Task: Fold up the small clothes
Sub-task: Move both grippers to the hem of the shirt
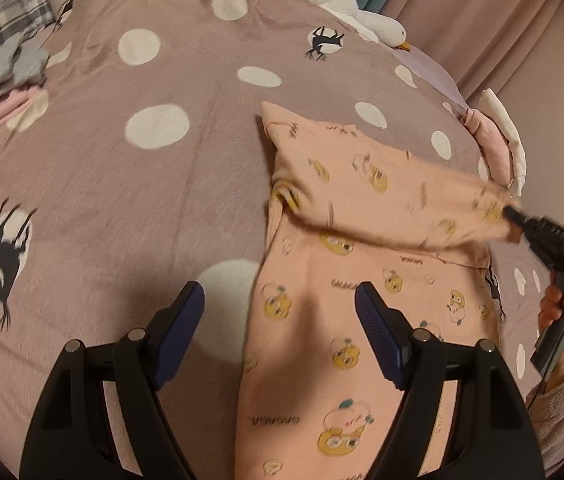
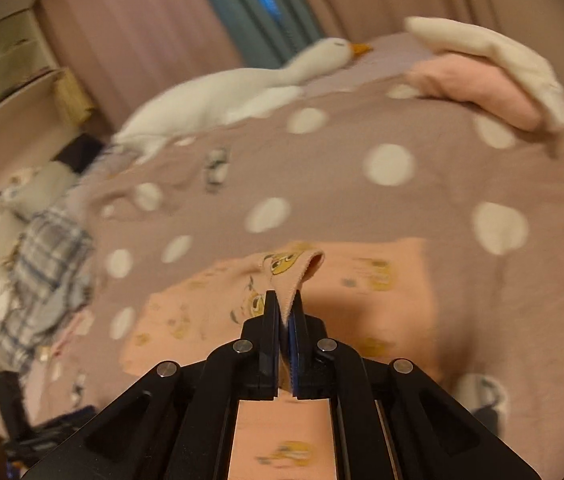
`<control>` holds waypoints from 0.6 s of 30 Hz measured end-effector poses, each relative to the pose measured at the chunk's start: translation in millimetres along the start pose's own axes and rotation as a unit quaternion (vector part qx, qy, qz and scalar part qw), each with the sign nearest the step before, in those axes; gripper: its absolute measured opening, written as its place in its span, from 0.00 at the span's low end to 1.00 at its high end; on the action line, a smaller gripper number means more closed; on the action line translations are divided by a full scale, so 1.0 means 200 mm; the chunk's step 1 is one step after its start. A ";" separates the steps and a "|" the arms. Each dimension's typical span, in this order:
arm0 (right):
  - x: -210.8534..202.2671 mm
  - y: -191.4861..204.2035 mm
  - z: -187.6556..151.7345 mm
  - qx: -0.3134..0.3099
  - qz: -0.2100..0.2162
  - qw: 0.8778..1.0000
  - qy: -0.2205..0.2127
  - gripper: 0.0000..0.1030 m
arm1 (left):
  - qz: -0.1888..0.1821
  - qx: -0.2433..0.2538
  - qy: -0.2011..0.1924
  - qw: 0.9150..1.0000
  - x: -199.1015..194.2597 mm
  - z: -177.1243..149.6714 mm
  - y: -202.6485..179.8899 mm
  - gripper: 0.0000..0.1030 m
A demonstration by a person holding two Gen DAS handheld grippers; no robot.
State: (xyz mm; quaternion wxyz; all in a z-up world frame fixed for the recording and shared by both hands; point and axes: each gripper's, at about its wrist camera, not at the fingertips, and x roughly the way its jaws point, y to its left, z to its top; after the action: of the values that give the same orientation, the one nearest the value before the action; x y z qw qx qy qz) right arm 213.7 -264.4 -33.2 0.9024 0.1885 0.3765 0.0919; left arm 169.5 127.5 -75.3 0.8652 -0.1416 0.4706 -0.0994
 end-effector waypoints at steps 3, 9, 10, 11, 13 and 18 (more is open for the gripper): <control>0.11 -0.07 -0.05 0.008 -0.026 0.999 0.045 0.05 | -0.008 0.014 -0.002 1.000 0.04 0.07 -0.06 0.76; 0.14 -0.12 -0.06 -0.006 -0.110 0.993 0.040 0.10 | -0.017 0.043 -0.012 0.999 0.13 0.21 -0.20 0.74; 0.11 -0.12 -0.05 -0.007 -0.110 0.994 0.026 0.12 | -0.022 0.046 -0.012 0.999 0.15 0.23 -0.21 0.74; 0.09 -0.11 -0.05 -0.010 -0.109 0.994 0.013 0.17 | -0.025 0.046 -0.013 0.999 0.17 0.24 -0.22 0.73; 0.05 -0.10 -0.05 -0.016 -0.087 0.996 -0.006 0.19 | -0.029 0.048 -0.011 0.998 0.22 0.27 -0.24 0.64; 0.14 -0.04 -0.13 -0.063 -0.058 0.996 0.035 0.19 | -0.020 0.043 0.030 0.998 0.38 0.28 -0.22 0.33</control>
State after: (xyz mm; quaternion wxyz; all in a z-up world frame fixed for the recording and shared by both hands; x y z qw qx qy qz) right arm 216.1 -256.8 -71.5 0.9024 0.1060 0.4118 0.0691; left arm 256.5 70.5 -91.5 0.8538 -0.1105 0.4888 -0.1413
